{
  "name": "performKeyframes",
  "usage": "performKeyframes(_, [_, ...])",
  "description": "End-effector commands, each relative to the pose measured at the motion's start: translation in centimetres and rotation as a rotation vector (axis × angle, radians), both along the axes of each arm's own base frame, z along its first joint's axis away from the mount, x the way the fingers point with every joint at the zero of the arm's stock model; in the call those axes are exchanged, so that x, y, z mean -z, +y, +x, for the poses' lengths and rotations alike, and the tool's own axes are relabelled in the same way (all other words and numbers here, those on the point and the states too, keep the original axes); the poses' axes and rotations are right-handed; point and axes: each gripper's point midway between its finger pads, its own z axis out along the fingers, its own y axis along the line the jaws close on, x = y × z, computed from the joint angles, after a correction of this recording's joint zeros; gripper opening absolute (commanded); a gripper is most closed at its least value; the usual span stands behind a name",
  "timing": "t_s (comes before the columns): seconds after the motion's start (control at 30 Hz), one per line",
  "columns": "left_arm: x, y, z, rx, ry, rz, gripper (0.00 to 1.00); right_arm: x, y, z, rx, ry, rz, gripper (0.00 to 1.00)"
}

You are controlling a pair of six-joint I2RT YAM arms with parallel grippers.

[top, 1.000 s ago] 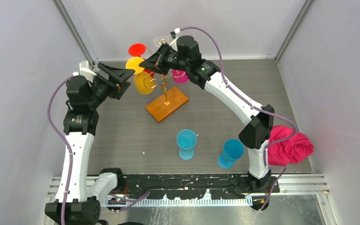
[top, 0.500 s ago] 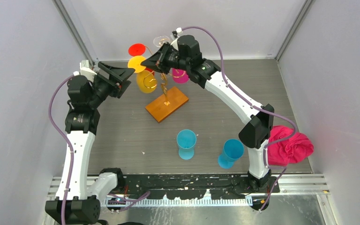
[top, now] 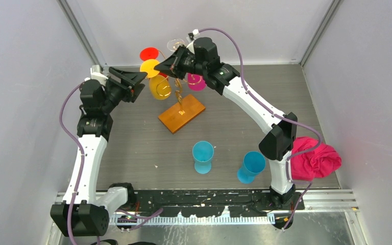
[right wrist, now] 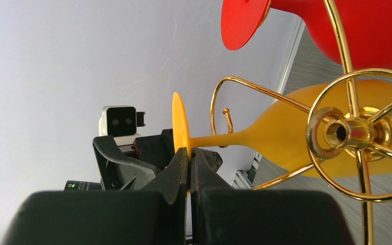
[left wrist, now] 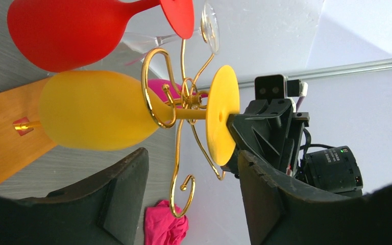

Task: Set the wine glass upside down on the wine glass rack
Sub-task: Turn the wine glass upside down at the wine rack.

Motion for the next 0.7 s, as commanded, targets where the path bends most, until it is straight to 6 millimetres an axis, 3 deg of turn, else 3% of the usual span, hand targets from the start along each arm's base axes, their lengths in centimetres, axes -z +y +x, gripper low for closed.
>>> performKeyframes(0.0, [-3.4, 0.3, 0.1, -0.018, -0.121, -0.026, 0.64, -3.6, -0.3, -1.2, -0.024, -0.074, 0.065, 0.01])
performKeyframes(0.23, [-4.3, 0.3, 0.1, -0.018, -0.139, -0.038, 0.61, -3.2, -0.3, -1.7, -0.030, -0.068, 0.063, 0.01])
performKeyframes(0.67, [-3.5, -0.3, 0.1, 0.001, -0.124, -0.042, 0.57, -3.8, -0.4, -3.4, -0.047, -0.081, 0.077, 0.01])
